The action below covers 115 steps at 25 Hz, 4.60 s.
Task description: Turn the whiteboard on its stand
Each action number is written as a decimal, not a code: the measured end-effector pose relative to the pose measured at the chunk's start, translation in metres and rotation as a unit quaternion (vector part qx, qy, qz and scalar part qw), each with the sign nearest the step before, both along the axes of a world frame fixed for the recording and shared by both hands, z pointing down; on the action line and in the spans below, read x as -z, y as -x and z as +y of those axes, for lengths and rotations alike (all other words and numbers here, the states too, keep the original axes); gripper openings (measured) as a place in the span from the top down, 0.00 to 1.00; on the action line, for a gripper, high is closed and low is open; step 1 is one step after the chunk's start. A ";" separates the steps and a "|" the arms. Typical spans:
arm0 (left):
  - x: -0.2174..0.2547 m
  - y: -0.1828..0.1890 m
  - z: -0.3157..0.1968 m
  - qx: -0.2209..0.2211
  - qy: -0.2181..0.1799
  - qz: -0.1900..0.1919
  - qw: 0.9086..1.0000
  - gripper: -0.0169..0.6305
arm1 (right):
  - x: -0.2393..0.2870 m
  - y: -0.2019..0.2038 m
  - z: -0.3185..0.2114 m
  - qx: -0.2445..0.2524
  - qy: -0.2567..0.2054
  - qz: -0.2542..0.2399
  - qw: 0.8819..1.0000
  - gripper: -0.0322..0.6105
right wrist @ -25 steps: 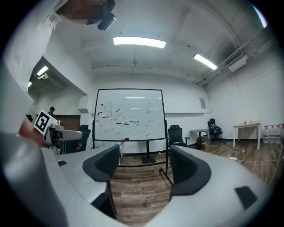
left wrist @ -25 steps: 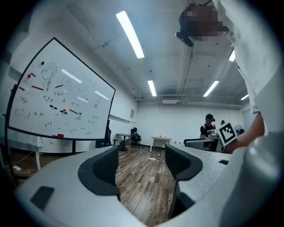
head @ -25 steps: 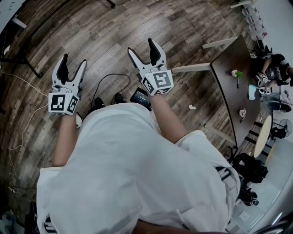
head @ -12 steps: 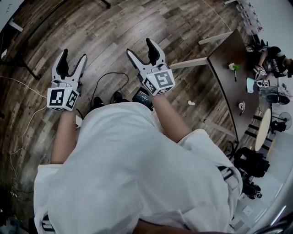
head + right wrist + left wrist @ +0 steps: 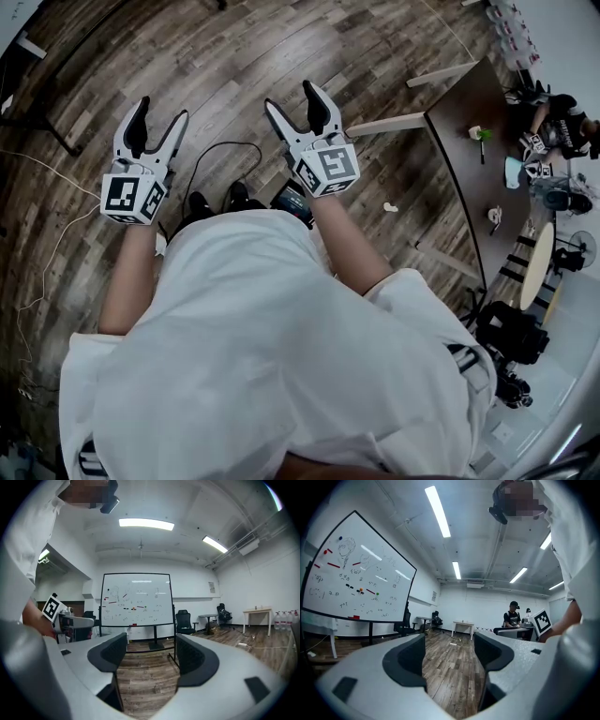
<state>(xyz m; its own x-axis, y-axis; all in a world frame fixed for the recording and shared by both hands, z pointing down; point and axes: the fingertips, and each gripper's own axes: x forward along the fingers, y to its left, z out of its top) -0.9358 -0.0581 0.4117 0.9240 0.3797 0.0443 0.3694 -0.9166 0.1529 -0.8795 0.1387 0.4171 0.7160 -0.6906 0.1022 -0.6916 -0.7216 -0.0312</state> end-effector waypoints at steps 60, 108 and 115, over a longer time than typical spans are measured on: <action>-0.053 -0.274 -0.030 0.036 -0.008 -0.020 0.999 0.49 | -0.048 -0.257 0.013 -0.027 0.047 -0.022 0.998 0.53; -0.066 -0.763 -0.069 0.237 -0.005 -0.046 0.970 0.49 | -0.063 -0.855 -0.031 0.142 -0.008 -0.037 0.989 0.55; -0.080 -0.833 -0.129 0.239 0.018 -0.040 0.970 0.49 | -0.061 -0.919 -0.102 0.167 0.030 -0.029 0.985 0.55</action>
